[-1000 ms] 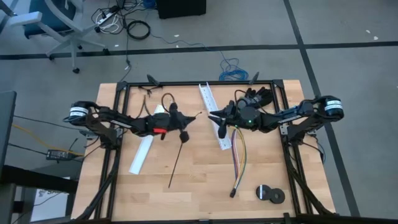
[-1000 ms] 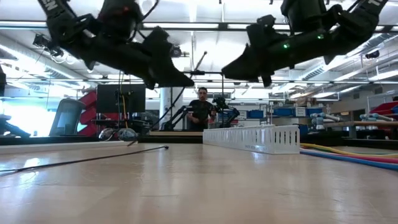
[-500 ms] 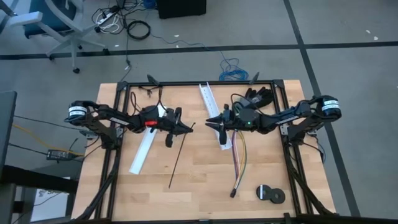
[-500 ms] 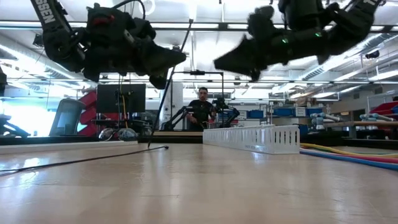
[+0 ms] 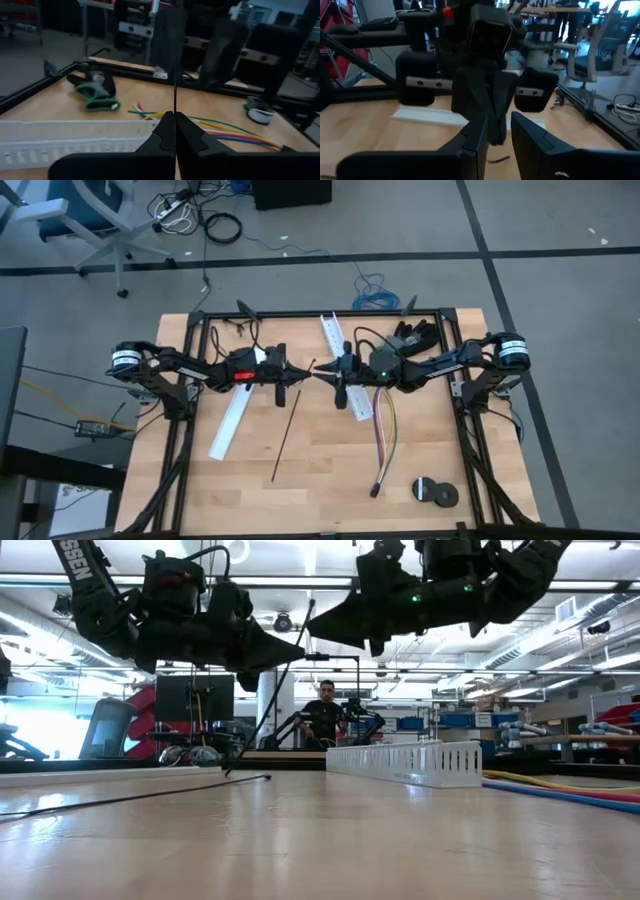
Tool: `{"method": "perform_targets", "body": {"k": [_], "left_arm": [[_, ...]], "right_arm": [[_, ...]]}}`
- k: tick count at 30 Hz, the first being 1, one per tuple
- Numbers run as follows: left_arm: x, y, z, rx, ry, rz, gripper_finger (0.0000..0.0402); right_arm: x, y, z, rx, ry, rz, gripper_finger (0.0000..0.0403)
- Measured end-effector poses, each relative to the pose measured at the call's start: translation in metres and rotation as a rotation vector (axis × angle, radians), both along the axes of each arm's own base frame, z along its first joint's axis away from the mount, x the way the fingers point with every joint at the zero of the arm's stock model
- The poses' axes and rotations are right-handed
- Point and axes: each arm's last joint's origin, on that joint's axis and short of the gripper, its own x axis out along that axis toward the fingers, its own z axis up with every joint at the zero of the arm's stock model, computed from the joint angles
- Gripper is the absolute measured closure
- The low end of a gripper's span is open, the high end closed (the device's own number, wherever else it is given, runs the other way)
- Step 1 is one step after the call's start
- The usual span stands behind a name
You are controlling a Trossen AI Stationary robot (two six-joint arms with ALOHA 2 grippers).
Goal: Ziptie cables
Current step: Prepare the black zip tie
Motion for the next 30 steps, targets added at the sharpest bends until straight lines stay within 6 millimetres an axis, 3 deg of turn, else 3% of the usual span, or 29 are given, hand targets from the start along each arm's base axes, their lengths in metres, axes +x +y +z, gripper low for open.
{"method": "perform_targets", "body": {"k": [10, 16, 22, 25, 30], "left_arm": [[0.000, 0.002, -0.001, 0.003, 0.012, 0.060, 0.0401], [0.000, 0.002, -0.002, 0.043, 0.030, 0.300, 0.0401], [0.001, -0.012, -0.001, 0.160, 0.066, 0.559, 0.0401], [0.005, -0.018, 0.002, 0.211, 0.080, 0.659, 0.0401], [0.018, -0.026, 0.001, 0.287, 0.141, 0.833, 0.0401]], "right_arm": [[0.003, -0.006, 0.006, 0.004, -0.015, -0.041, 0.0328], [0.002, -0.008, 0.007, 0.056, -0.033, -0.155, 0.0328], [0.002, -0.011, 0.008, 0.053, -0.031, -0.263, 0.0328], [0.011, -0.014, 0.011, 0.056, -0.037, -0.271, 0.0328], [0.038, -0.017, 0.000, 0.047, 0.012, -0.277, 0.0328]]}}
